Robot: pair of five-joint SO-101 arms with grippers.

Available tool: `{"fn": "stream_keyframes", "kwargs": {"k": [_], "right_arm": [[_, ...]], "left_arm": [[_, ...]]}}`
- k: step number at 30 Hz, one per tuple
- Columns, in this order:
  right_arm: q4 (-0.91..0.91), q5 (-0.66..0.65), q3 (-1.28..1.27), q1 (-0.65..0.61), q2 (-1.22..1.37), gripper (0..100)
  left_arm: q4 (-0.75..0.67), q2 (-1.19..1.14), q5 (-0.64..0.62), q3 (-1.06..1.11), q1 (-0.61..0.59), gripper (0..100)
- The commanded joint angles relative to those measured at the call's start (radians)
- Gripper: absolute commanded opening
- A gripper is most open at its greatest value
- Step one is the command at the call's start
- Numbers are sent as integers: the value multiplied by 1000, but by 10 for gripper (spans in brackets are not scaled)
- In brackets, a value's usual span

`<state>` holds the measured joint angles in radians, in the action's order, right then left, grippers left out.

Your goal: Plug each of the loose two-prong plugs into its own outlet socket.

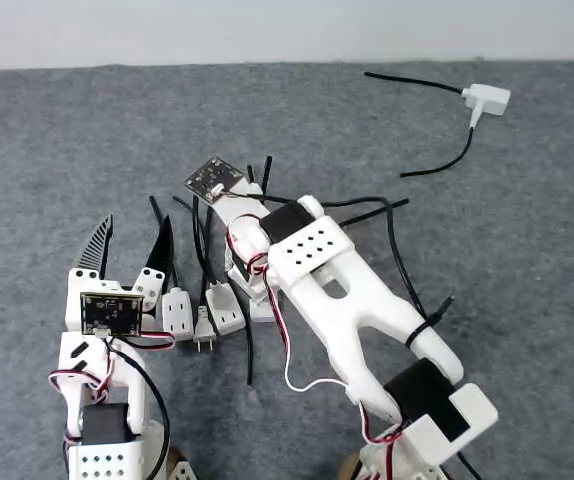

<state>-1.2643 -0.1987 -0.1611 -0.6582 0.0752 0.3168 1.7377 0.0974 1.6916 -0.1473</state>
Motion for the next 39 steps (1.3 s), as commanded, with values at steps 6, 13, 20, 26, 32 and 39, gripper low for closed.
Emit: {"fn": "stream_keyframes", "kwargs": {"k": [6,13,20,26,32,39], "right_arm": [[28,9,31,-12,-7,7],[22,5,80,-5,-10,7],[12,5,132,-7,-18,7],[-122,5,350,-8,-18,7],[-202,6,528,-35,-18,7],[-225,8,637,-108,-16,7]], "left_arm": [[-34,-6,-3,-5,-5,239],[-34,-6,-3,-5,-5,239],[-34,-6,-3,-5,-5,239],[-34,-3,-3,-5,-5,239],[-28,-2,-5,-7,81,239],[25,0,-11,-77,160,239]]}}
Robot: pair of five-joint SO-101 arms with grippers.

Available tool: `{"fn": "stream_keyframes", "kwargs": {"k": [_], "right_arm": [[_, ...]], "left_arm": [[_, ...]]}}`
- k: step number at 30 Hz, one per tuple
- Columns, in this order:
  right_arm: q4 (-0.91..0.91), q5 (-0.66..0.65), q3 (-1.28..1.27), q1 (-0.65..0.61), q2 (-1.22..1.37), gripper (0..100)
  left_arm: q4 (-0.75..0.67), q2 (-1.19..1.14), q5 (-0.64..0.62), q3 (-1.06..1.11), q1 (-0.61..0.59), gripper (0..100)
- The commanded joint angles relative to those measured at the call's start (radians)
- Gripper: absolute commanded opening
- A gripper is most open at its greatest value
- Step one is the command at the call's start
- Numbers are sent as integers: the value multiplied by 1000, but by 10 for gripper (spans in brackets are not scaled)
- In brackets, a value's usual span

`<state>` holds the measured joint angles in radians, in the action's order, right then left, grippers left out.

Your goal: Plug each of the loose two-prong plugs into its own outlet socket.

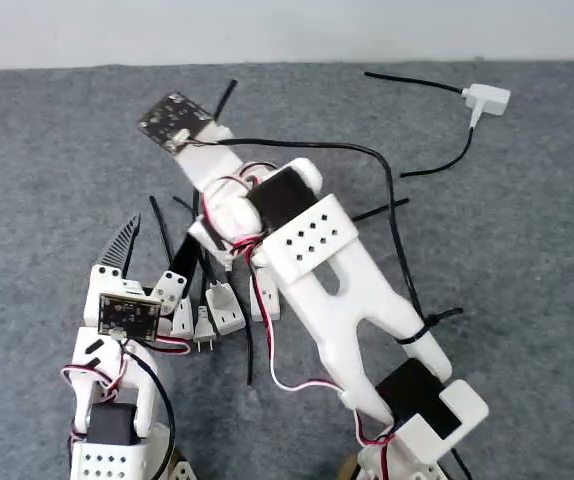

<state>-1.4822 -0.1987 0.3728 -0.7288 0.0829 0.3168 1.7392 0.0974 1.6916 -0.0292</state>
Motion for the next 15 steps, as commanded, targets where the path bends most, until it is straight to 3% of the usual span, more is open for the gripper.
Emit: {"fn": "stream_keyframes", "kwargs": {"k": [1,15], "right_arm": [[-10,8,115,-42,-24,7],[-18,6,269,-44,-18,7]], "left_arm": [[40,-2,-15,-93,44,239],[92,-2,-28,-111,52,239]]}}
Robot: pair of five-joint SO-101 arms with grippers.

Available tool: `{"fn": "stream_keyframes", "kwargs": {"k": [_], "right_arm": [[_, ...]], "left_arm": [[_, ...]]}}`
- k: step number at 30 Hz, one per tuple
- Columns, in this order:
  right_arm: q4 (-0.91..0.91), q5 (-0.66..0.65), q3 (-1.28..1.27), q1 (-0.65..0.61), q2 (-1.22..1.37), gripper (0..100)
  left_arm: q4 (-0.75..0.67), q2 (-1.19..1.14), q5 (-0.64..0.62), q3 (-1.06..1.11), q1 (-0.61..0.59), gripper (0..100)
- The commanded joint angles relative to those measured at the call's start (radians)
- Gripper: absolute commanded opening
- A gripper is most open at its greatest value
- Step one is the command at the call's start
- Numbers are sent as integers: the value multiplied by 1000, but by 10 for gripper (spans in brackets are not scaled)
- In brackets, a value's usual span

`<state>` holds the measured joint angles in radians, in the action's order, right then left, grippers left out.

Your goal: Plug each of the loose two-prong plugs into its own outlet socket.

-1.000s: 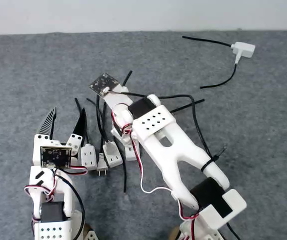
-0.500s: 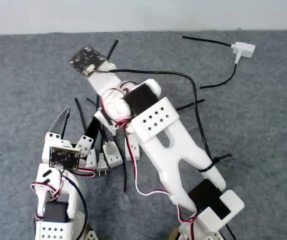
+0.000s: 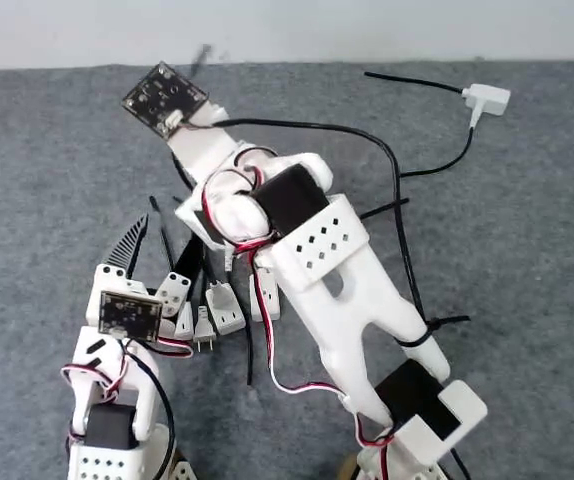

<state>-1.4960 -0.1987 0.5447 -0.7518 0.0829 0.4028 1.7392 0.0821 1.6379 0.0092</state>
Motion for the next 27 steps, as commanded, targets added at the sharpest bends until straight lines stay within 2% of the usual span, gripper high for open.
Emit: {"fn": "stream_keyframes", "kwargs": {"k": [1,10,19,24,27], "right_arm": [[-4,6,103,-21,-16,7],[-2,6,103,-19,-16,7],[7,5,103,-16,-15,7],[7,5,103,-16,-22,7],[7,5,103,-16,-24,7]], "left_arm": [[6,-2,-12,-58,14,239],[20,-2,-14,-70,15,239],[252,0,-52,-229,18,239],[345,5,-52,-283,80,239],[404,84,-51,-291,91,239]]}}
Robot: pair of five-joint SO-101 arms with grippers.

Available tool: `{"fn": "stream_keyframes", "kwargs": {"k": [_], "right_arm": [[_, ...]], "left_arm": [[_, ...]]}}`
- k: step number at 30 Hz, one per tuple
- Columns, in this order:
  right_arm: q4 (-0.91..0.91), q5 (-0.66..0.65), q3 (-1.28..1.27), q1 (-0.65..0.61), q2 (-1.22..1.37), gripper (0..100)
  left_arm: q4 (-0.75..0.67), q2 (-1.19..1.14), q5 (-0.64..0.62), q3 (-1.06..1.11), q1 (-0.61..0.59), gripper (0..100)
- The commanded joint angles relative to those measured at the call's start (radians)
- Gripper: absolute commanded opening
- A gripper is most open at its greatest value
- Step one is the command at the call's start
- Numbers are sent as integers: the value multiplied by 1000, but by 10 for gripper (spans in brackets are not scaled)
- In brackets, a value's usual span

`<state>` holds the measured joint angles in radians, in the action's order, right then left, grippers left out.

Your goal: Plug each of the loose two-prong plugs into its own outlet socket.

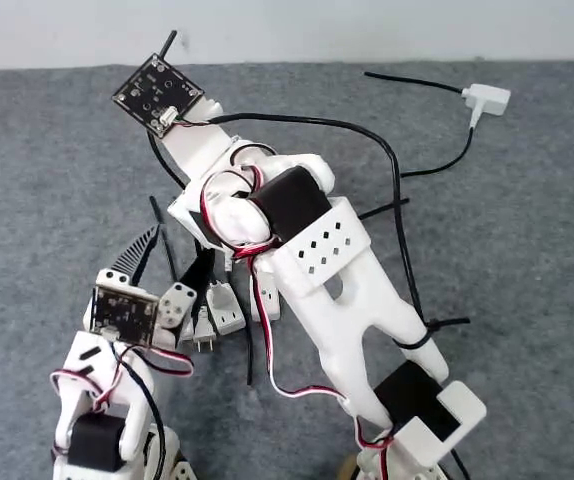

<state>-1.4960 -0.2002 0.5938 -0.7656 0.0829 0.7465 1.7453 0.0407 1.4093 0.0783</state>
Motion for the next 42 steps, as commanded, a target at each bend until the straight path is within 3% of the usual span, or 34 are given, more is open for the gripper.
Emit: {"fn": "stream_keyframes", "kwargs": {"k": [1,16,31,42], "right_arm": [[7,6,54,-2,-24,7],[-84,11,54,-25,-102,7],[-145,17,54,-64,-119,7],[-217,18,52,-59,-171,7]], "left_arm": [[78,95,-8,-67,21,239],[-106,75,31,31,14,239],[-137,74,35,74,12,239],[-189,74,48,107,-60,239]]}}
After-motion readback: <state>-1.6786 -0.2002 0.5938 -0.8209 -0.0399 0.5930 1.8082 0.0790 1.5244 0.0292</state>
